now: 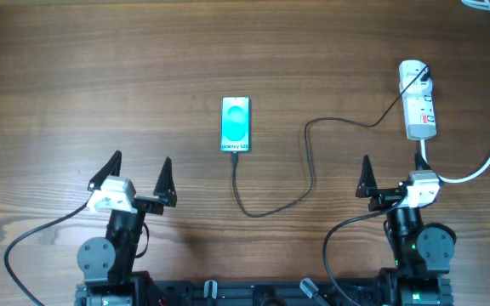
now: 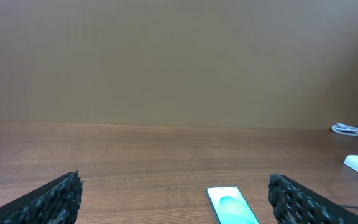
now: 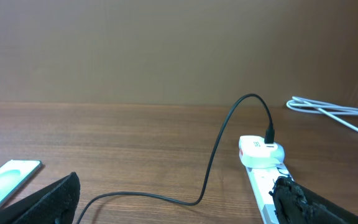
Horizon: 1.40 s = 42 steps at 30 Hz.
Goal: Plug charger to phone and switch on socket
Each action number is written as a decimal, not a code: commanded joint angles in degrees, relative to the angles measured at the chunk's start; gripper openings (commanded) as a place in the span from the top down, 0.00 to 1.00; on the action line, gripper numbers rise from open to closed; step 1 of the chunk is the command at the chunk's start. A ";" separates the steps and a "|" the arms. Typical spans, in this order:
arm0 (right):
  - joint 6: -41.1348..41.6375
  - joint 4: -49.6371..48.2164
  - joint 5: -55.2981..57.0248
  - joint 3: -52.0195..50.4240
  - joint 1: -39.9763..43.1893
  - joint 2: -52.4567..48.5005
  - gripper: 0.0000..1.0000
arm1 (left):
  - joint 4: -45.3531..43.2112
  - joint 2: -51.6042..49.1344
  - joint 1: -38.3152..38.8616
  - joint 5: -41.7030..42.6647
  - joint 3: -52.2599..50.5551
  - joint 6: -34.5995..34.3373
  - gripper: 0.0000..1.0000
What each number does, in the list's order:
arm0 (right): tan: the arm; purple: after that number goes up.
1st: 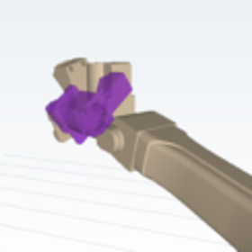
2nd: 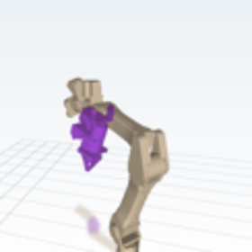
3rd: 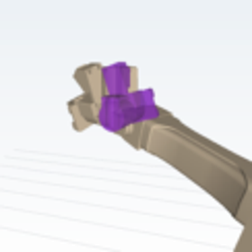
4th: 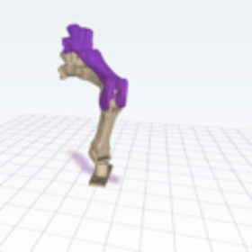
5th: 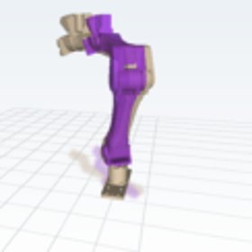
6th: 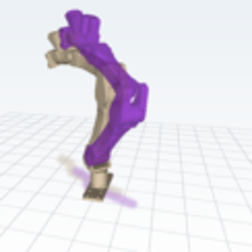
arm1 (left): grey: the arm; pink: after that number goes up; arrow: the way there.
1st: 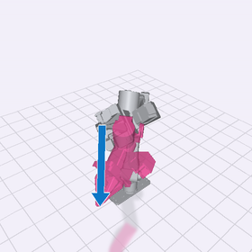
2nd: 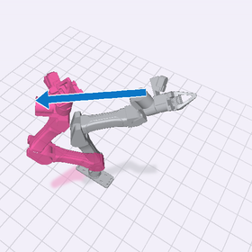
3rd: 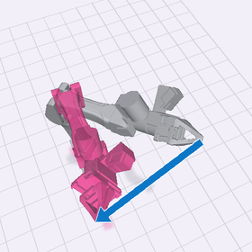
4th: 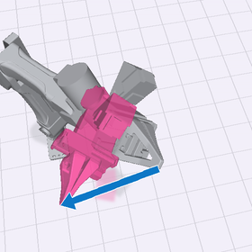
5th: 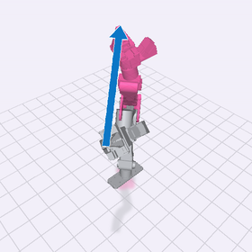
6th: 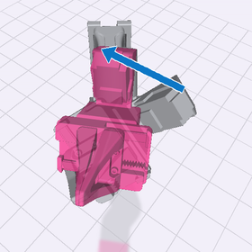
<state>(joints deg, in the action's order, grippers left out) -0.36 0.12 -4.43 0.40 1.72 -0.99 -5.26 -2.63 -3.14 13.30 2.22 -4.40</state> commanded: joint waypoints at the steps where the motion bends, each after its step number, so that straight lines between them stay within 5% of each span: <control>1: -0.98 -0.15 0.74 -0.11 0.17 0.72 0.00 | -0.24 2.49 -0.52 -1.40 -1.86 -0.83 0.00; 9: -1.01 -0.15 0.72 -0.11 0.17 0.72 0.00 | 0.33 2.47 -0.52 -3.82 -1.88 -1.01 0.00; 16: -0.98 -0.15 0.74 -0.11 0.17 0.72 0.00 | 9.22 2.47 -0.52 -6.78 -1.88 -0.94 0.00; 42: -0.98 -0.15 0.74 -0.11 0.20 0.72 0.00 | 9.66 2.47 -0.52 -9.60 -1.88 4.00 0.00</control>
<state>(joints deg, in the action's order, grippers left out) -0.36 0.10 -4.43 0.40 1.72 -0.99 3.97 -0.78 -3.14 4.86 0.69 -1.56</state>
